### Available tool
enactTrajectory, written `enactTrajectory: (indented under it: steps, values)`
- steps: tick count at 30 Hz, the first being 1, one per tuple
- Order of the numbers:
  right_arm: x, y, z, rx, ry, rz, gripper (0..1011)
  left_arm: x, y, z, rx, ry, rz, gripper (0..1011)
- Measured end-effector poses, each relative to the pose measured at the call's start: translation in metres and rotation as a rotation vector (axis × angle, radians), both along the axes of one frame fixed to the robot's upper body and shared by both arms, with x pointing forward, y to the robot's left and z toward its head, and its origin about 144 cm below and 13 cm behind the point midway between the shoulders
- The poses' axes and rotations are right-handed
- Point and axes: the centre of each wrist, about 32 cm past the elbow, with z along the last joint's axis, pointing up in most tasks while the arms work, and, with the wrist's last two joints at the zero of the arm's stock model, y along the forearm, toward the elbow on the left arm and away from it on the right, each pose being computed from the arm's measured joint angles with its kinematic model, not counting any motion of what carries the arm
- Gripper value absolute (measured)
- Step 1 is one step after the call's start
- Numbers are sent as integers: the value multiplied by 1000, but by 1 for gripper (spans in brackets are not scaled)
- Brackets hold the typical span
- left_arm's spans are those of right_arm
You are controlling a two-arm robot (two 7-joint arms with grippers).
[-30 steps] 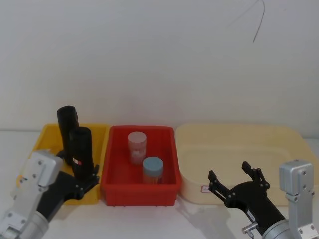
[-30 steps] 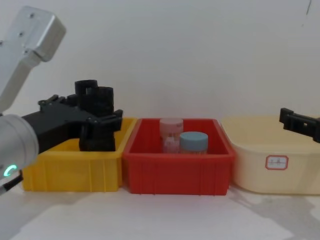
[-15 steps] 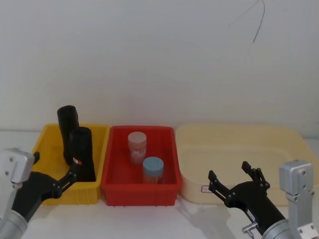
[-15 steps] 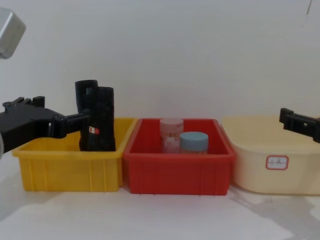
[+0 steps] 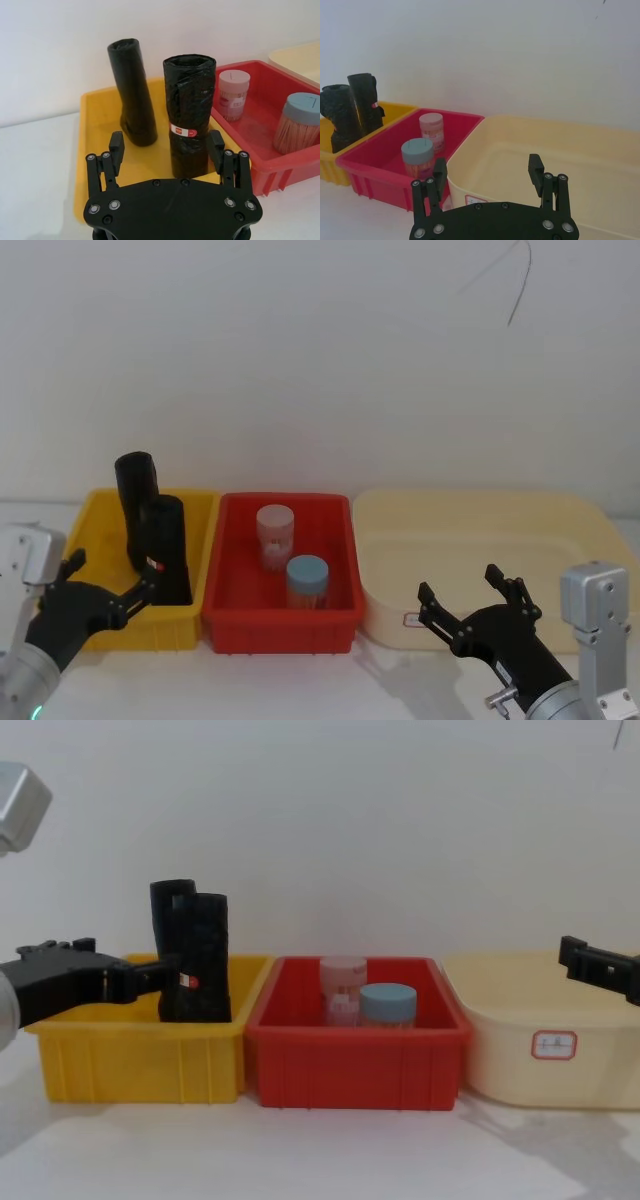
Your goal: Pick up the garbage bag with the one hand and transfer it to the other hand.
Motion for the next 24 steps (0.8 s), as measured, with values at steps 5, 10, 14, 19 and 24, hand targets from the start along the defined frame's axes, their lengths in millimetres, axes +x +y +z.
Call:
enactTrajectory:
  steps: [5,10,14,19,24]
  values:
    - [0,0,0,0,0,0,1000,9,-4,-1,-20,25,-24,1000]
    - [0,0,0,0,0,0,1000,18,-9,-2,-38,41,-46,1000]
    - [0,0,0,0,0,0,1000,23,-12,-2,-45,48,-59,1000]
    - [0,0,0,0,0,0,1000,29,-16,-2,-51,51,-70,1000]
    - [0,0,0,0,0,0,1000,36,-21,-3,-54,49,-79,1000]
